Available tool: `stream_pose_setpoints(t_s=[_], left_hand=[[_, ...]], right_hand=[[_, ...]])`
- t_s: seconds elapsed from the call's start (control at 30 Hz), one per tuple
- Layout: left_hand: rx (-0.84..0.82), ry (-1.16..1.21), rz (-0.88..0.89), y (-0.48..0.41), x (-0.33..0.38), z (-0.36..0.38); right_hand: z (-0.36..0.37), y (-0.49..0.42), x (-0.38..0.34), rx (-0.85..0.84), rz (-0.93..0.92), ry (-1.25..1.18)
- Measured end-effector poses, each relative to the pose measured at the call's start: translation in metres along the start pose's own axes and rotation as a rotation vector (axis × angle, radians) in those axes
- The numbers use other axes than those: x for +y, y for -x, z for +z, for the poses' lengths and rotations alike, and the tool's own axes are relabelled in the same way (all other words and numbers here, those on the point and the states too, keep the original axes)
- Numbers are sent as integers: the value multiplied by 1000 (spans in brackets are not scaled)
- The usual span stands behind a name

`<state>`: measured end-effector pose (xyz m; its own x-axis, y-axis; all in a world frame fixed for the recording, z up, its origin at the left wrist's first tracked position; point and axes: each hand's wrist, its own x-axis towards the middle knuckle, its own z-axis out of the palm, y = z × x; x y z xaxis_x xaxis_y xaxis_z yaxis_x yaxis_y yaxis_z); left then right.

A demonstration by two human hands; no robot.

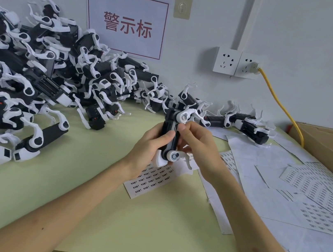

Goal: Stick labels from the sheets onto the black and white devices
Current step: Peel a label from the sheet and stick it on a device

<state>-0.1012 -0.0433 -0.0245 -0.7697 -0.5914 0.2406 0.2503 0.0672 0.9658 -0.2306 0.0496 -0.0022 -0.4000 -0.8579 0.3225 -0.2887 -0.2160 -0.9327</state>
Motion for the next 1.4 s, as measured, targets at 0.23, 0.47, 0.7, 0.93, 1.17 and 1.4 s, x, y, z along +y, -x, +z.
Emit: stream_pose_setpoints(t_s=[0.23,0.47,0.7,0.93,1.17,1.4], left_hand=[[66,-34,-106,2,1,7],[68,-68,-170,-1,1,4],[78,-220,-116,-4,1,0],[-53,-61,-186,-5,2,-2],[-20,-5,-219,-5,4,1],[96,-157,-206,-6,9,-10]], right_hand=[[2,2,-1,-75,48,-40],[2,1,1,-74,64,-51],[2,1,4,-90,59,-73],[1,0,3,-111,61,-114],[-4,-4,5,39,14,-138],[-31,-9,5,434,-49,-228]])
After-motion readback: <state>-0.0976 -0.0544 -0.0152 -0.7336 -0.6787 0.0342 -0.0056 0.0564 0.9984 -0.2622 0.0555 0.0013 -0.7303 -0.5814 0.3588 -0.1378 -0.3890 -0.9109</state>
